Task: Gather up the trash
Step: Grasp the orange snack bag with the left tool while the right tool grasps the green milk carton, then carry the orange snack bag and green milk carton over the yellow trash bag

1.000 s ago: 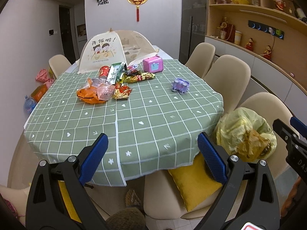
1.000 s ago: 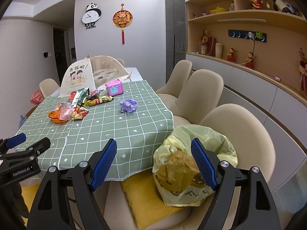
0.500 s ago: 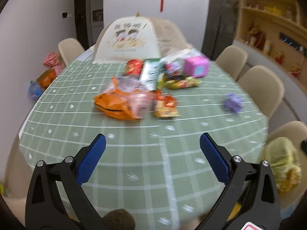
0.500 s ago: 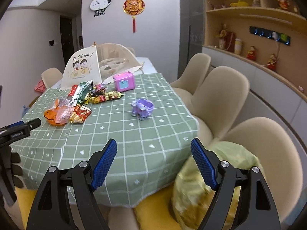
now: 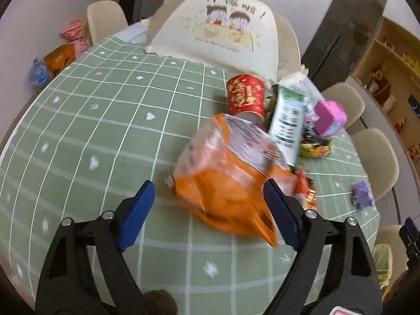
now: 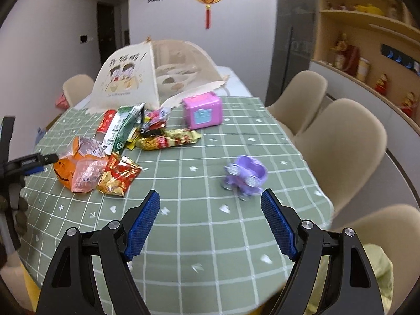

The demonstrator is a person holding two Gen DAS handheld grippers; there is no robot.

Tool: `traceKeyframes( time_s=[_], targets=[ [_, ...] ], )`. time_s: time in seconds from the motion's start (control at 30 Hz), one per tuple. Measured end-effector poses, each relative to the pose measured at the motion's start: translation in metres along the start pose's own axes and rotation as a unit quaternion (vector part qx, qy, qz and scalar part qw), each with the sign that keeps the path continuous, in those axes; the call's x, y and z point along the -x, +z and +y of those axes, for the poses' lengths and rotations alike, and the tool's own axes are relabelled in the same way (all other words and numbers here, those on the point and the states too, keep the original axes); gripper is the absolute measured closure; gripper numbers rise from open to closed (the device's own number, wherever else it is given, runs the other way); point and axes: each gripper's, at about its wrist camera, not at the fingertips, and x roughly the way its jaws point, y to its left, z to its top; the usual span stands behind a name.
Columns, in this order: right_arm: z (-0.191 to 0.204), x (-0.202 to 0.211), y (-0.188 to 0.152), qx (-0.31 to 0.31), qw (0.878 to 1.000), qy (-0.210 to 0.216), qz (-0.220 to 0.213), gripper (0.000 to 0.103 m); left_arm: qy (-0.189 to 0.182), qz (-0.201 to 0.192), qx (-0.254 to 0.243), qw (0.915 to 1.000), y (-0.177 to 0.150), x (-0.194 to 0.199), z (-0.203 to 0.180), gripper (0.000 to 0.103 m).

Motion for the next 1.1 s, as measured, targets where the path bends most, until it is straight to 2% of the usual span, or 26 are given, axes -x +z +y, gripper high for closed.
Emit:
traceKeyframes(
  time_s=[0.13, 0.23, 0.33, 0.4, 0.5, 0.73, 0.8, 0.83, 0.87, 0.93, 1.1],
  targets=[
    [0.029, -0.036, 0.026, 0.022, 0.999, 0.025, 0.02, 0.027, 0.002, 0.04, -0.012, 0.9991, 0.011, -0.036, 0.006, 0.033],
    [0.052, -0.064, 0.048, 0.033, 0.997, 0.054, 0.034, 0.027, -0.02, 0.069, -0.007, 0.9974, 0.019, -0.054, 0.012, 0.062],
    [0.087, -0.09, 0.073, 0.055, 0.995, 0.071, 0.032, 0.027, -0.043, 0.069, -0.003, 0.9967, 0.027, -0.047, 0.017, 0.081],
    [0.11, -0.109, 0.09, 0.062, 0.994, 0.086, 0.03, 0.027, -0.051, 0.068, -0.004, 0.9963, 0.035, -0.036, 0.021, 0.083],
    [0.137, -0.141, 0.108, 0.055, 0.992, 0.104, 0.041, 0.027, -0.044, 0.051, -0.018, 0.9976, 0.045, -0.019, 0.023, 0.084],
    [0.159, -0.216, 0.13, 0.006, 0.988, 0.124, 0.087, 0.03, -0.04, 0.025, -0.028, 0.9985, 0.062, 0.002, 0.038, 0.087],
    [0.157, -0.228, 0.132, 0.003, 0.986, 0.134, 0.102, 0.046, -0.041, 0.018, -0.018, 0.9988, 0.063, 0.005, 0.043, 0.087],
    [0.154, -0.233, 0.132, -0.002, 0.98, 0.159, 0.117, 0.063, -0.04, 0.016, -0.015, 0.999, 0.064, 0.006, 0.044, 0.087],
    [0.151, -0.233, 0.134, -0.011, 0.977, 0.176, 0.122, 0.07, -0.039, 0.012, -0.012, 0.9991, 0.065, 0.008, 0.045, 0.087],
    [0.14, -0.222, 0.137, -0.028, 0.973, 0.197, 0.115, 0.074, -0.037, 0.002, -0.011, 0.9993, 0.066, 0.012, 0.042, 0.088],
    [0.101, -0.156, 0.138, -0.03, 0.982, 0.175, 0.057, 0.077, -0.044, -0.029, -0.016, 0.9985, 0.07, 0.031, 0.023, 0.088]
  ],
)
